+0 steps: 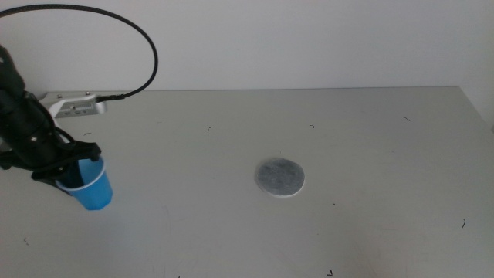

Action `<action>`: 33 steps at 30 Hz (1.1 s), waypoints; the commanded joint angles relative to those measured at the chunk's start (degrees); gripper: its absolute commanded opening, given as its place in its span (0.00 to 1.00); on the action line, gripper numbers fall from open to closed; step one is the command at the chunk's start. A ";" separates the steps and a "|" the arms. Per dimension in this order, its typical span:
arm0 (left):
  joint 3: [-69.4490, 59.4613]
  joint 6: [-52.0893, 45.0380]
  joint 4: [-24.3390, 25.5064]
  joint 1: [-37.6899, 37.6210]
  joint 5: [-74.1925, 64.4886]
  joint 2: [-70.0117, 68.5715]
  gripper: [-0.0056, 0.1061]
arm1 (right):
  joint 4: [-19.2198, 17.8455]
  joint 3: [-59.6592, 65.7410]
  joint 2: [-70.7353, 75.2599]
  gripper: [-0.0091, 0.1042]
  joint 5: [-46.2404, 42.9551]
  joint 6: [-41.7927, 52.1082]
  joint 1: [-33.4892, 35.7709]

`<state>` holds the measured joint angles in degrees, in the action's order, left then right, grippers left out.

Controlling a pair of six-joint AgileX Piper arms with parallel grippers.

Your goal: Place an empty cup on a cup mat.

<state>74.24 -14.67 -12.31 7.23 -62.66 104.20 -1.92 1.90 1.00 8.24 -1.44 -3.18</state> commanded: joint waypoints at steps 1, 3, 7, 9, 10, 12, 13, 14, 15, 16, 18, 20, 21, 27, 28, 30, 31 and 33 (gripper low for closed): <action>1.99 3.78 -1.94 -3.66 1.71 -3.66 0.05 | -0.52 -0.66 1.10 0.91 -4.46 0.49 0.14; 3.45 8.18 -1.20 -6.73 2.27 -3.49 0.05 | -0.52 -0.66 1.10 0.91 -4.46 0.49 0.14; 9.32 13.35 0.70 -14.10 1.22 -1.60 0.05 | -0.52 -0.66 1.10 0.91 -4.46 0.49 0.14; 12.50 15.47 1.36 -17.43 0.48 0.19 0.05 | -0.52 -0.66 1.10 0.91 -4.46 0.49 0.14; 14.35 16.53 1.78 -19.19 0.04 1.14 0.05 | -0.52 -0.66 1.10 0.91 -4.46 0.49 0.14; 17.86 17.98 2.24 -22.28 -0.85 3.17 0.05 | -0.52 -0.66 1.10 0.91 -4.46 0.49 0.14; 19.96 18.55 2.35 -23.90 -1.48 4.44 0.05 | -0.52 -0.66 1.10 0.91 -4.46 0.49 0.14; 22.15 19.05 2.38 -25.45 -2.15 5.84 0.05 | -0.52 -0.66 1.10 0.91 -4.46 0.49 0.14; 23.94 19.49 2.46 -26.91 -2.86 7.04 0.05 | -0.52 -0.66 1.10 0.91 -4.46 0.49 0.14; 26.22 19.93 2.48 -28.27 -3.66 8.55 0.05 | -0.52 -0.66 1.10 0.91 -4.46 0.49 0.14; 30.83 20.45 2.63 -30.57 -5.47 11.72 0.05 | -0.52 -0.66 1.10 0.91 -4.46 0.49 0.14; 35.47 20.81 2.67 -32.71 -7.26 14.93 0.05 | -0.52 -0.66 1.10 0.91 -4.46 0.49 0.14; 37.25 20.86 2.67 -33.47 -7.84 16.15 0.05 | -0.52 -0.66 1.10 0.91 -4.46 0.49 0.14; 48.22 22.12 2.67 -37.36 -10.19 23.50 0.05 | -0.52 -0.66 1.10 0.91 -4.46 0.49 0.14; 49.58 22.18 2.67 -37.79 -10.42 24.41 0.05 | -0.52 -0.66 1.10 0.91 -4.46 0.49 0.14; 51.47 22.37 2.67 -38.45 -10.93 25.82 0.05 | -0.52 -0.66 1.10 0.91 -4.46 0.49 0.14; 52.36 22.49 2.67 -38.80 -11.42 26.51 0.05 | -0.52 -0.66 1.10 0.91 -4.46 0.49 0.14; 53.40 22.50 2.43 -39.28 -11.78 27.73 0.05 | -0.52 -0.66 1.10 0.91 -4.46 0.49 0.14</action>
<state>124.99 7.02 -9.06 -31.54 -70.30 135.07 -1.92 1.90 1.00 8.24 -1.44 -3.18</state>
